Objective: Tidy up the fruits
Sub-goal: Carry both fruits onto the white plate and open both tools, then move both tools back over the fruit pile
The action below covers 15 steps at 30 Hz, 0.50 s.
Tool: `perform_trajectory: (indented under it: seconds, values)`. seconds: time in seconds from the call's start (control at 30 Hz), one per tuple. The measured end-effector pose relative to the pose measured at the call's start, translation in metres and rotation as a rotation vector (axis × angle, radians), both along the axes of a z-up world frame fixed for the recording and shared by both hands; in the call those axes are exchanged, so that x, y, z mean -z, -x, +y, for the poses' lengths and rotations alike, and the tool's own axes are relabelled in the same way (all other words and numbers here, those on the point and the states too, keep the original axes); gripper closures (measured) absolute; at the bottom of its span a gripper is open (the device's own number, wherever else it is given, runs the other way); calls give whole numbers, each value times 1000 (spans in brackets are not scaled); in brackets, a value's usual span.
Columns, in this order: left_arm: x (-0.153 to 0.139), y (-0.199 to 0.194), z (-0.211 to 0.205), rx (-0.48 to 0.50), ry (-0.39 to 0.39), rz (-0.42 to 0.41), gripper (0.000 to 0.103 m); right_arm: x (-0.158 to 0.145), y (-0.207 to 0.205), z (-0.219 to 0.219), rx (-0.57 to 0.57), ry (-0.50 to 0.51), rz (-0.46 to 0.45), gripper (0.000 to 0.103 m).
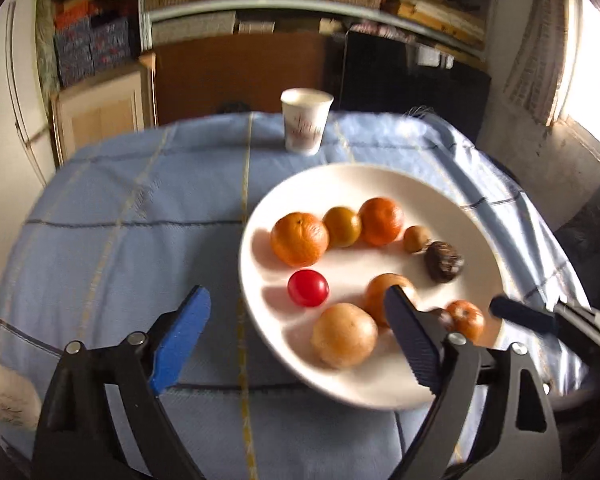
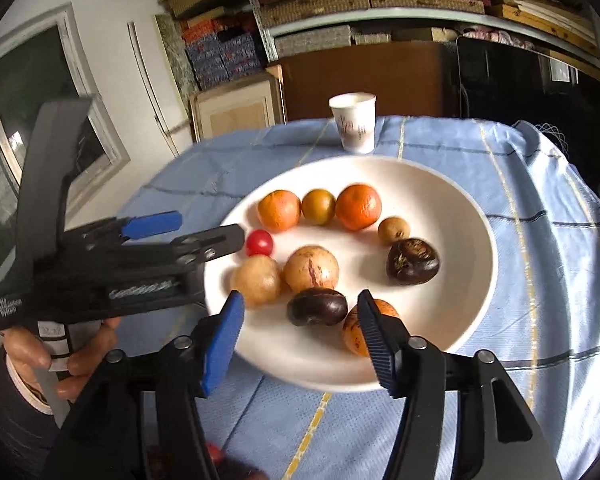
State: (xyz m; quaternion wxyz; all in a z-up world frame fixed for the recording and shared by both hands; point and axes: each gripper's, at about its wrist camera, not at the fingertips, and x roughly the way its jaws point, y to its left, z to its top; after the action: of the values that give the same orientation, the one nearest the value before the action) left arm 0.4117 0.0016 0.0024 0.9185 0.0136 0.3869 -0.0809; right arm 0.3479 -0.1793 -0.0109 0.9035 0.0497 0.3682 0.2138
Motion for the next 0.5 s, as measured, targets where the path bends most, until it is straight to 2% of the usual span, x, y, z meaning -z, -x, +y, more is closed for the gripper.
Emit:
perform_trajectory:
  seconds: [0.03, 0.07, 0.17, 0.27, 0.43, 0.5]
  values:
    - [-5, 9, 1, 1, 0, -17, 7, -5, 5, -6, 9, -17, -16, 30]
    - [-11, 22, 4, -3, 2, -39, 6, -10, 16, -14, 19, -39, -40, 27]
    - [-17, 64, 13, -9, 23, -83, 5, -13, 38, -34, 39, -71, -64, 27]
    - [-8, 104, 24, -64, 39, -107, 5, -1, 59, -58, 92, -117, -49, 27]
    - [21, 148, 39, -96, 46, -50, 5, 30, 89, -82, 149, -123, 28, 28]
    - [27, 159, 47, -100, 91, -21, 5, 35, 101, -79, 127, -84, 23, 30]
